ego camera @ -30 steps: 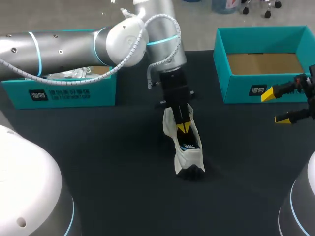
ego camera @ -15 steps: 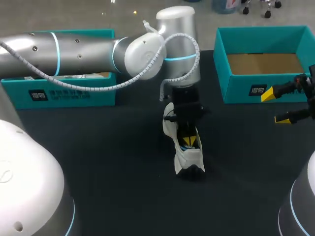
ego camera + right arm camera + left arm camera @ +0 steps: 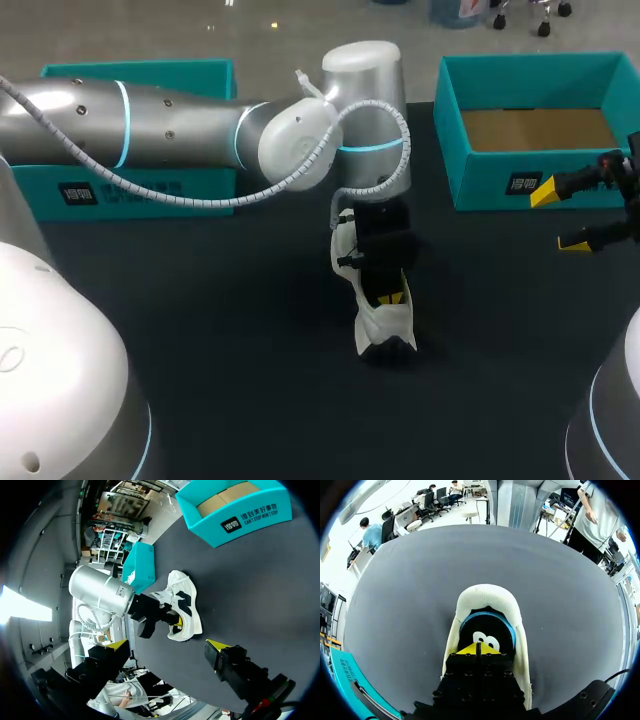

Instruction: Take the shoe out of the shoebox, open the shoe tongue, remove and reinsert the insole, then place the shoe into the shoebox

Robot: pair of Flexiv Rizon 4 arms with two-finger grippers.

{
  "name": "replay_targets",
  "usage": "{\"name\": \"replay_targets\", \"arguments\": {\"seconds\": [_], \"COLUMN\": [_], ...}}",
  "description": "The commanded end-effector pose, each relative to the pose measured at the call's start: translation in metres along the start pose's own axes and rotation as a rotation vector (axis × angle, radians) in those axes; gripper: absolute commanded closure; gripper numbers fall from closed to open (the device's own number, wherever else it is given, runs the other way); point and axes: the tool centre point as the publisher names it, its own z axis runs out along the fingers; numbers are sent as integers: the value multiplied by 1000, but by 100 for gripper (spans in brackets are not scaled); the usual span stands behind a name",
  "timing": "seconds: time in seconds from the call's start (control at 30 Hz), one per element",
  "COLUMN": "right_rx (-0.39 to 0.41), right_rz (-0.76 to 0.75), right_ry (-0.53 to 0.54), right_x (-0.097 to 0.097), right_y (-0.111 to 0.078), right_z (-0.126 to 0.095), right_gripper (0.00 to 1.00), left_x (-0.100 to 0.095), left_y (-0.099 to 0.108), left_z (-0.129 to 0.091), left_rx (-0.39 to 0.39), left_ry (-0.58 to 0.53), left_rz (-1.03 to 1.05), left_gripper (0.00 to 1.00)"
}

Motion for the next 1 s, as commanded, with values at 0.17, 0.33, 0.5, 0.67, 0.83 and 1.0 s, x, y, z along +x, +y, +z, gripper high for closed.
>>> {"name": "replay_targets", "arguments": {"seconds": [0.17, 0.33, 0.5, 0.67, 0.83, 1.0], "right_rx": [0, 0, 0, 0, 0, 0], "right_rz": [1, 1, 1, 1, 1, 1], "right_ry": [-1, -1, -1, -1, -1, -1], "right_x": [0, 0, 0, 0, 0, 0], "right_y": [0, 0, 0, 0, 0, 0], "right_z": [0, 0, 0, 0, 0, 0], "right_gripper": [0, 0, 0, 0, 0, 0], "left_x": [11, 8, 6, 2, 1, 3], "left_y": [-18, -26, -26, -22, -13, -7], "left_z": [-29, -25, -15, 1, 17, 26], "left_rx": [17, 49, 64, 71, 17, -46], "left_ry": [-54, -19, -4, 3, 22, 27], "left_rz": [38, 49, 53, 58, 46, 25], "left_gripper": [100, 100, 100, 100, 100, 100]}}
